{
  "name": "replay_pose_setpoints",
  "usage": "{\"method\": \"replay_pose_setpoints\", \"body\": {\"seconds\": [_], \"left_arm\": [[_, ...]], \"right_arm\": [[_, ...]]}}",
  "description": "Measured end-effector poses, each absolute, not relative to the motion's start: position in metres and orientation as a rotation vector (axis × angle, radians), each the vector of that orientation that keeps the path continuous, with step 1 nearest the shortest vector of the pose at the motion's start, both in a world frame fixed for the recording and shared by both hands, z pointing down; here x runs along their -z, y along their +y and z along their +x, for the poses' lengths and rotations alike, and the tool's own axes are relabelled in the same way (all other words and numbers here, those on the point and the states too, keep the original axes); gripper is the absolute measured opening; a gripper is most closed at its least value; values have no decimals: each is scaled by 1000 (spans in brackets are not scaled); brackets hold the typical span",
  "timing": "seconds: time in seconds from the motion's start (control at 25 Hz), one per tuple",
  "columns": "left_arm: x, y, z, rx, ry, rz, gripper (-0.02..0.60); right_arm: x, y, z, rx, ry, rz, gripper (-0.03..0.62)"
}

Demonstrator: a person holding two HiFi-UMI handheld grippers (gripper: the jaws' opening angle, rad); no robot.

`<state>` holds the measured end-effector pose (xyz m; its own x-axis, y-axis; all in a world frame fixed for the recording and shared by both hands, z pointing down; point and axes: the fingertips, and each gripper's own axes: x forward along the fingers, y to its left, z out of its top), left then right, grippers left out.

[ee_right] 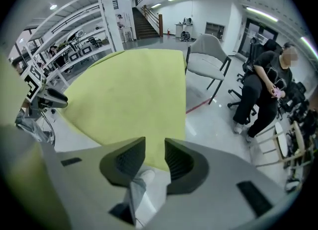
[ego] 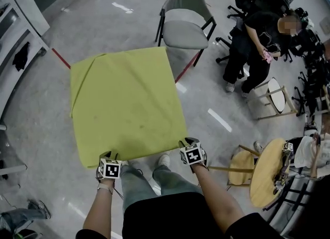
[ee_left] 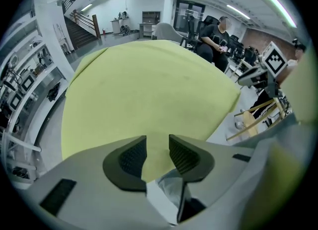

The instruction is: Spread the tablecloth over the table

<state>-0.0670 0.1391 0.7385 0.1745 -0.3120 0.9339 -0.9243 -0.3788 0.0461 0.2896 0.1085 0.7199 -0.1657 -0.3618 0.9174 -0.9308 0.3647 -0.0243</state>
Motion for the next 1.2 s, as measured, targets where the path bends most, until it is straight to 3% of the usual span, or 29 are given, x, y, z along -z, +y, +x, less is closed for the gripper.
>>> {"method": "replay_pose_setpoints", "body": {"seconds": [0.28,0.48,1.2], "left_arm": [[-739,118,-116,-1230,-1187,1789,143],[-751,130,-142,-1281,-1141,1747,106],[-754,143,-209,-1137,-1196,1744,98]], "right_arm": [[-724,99,236,-760,-1707,1069,115],[-735,100,213,-761,-1680,1027,114],[-747,120,125,-734,-1650,889,94]]}}
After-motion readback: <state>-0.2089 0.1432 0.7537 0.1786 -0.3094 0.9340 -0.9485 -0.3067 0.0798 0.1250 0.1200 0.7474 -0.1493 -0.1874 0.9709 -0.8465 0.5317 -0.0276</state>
